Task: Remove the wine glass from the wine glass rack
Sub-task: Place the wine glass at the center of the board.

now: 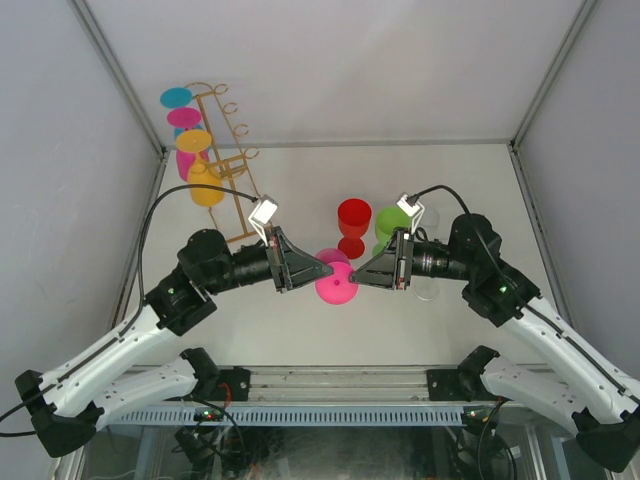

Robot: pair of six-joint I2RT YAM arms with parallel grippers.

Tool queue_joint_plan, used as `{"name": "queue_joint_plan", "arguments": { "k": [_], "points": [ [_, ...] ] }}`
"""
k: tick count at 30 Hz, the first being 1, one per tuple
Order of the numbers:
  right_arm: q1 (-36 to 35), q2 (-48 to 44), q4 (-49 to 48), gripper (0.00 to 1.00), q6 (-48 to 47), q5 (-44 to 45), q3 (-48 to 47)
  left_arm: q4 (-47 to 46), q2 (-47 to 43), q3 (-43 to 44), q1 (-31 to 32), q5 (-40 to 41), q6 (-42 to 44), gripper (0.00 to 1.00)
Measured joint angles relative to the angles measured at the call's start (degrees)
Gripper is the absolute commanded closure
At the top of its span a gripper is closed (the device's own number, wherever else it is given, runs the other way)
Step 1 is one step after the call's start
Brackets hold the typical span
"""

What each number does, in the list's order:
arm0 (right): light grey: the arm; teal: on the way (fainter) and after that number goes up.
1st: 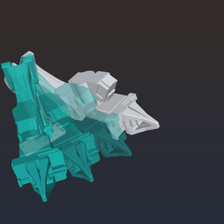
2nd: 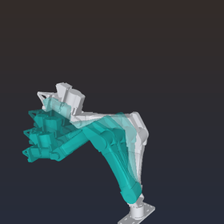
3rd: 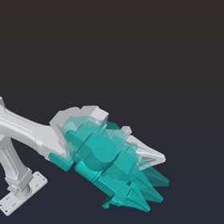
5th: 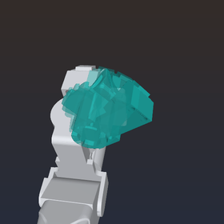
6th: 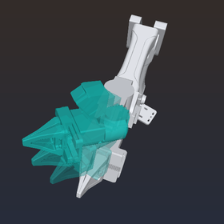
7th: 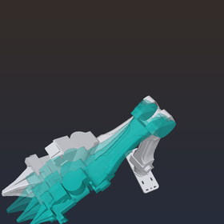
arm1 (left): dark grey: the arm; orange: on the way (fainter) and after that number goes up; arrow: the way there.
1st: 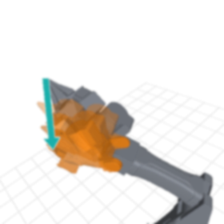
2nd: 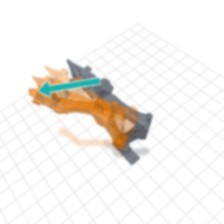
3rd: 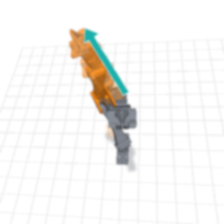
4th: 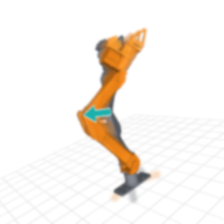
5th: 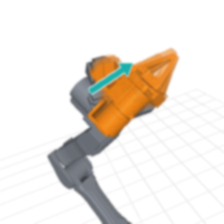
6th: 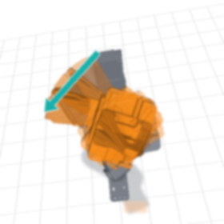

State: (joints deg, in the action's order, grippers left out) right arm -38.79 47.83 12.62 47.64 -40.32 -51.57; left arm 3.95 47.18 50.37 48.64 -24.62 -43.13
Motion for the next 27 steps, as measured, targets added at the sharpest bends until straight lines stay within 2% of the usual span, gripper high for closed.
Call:
{"name": "queue_joint_plan", "arguments": {
  "k": [3,7,13,14,17,18,20,23,27],
  "points": [
    [0.0,0.24,-0.46,0.86,0.33,-0.63,0.0,0.0,0.0,0.0,0.0,0.02,-0.11,1.0],
    [-0.11,0.39,-1.03,0.99,0.59,-1.22,0.0,-0.02,-0.2,0.0,0.0,0.02,-0.37,1.0],
    [-0.26,0.46,-1.64,1.0,0.81,-2.03,0.0,-0.09,-0.44,0.0,0.0,-0.07,-0.94,1.0],
    [-0.26,0.46,-1.7,1.0,0.83,-2.03,0.0,-0.11,-0.44,0.0,0.0,-0.04,-1.03,0.98],
    [-0.26,0.39,-1.79,1.0,0.81,-1.86,0.0,-0.48,-0.48,-0.15,0.0,0.0,-1.38,0.74],
    [-0.28,0.28,-1.79,1.0,0.81,-1.55,0.0,-0.68,-0.46,-0.28,0.0,0.09,-1.42,0.69],
    [-0.44,-0.15,-1.7,1.0,0.74,-0.28,0.02,-1.09,-0.42,-0.9,0.02,0.2,-1.86,0.66],
    [-0.63,-1.7,-1.29,1.0,0.22,3.41,0.02,-0.96,-0.46,-1.66,0.09,0.55,-2.67,0.53],
    [-0.63,-4.44,-0.83,1.0,-0.94,7.37,0.02,-0.7,-0.96,-2.95,0.11,0.87,-3.61,0.49]
  ]
}}
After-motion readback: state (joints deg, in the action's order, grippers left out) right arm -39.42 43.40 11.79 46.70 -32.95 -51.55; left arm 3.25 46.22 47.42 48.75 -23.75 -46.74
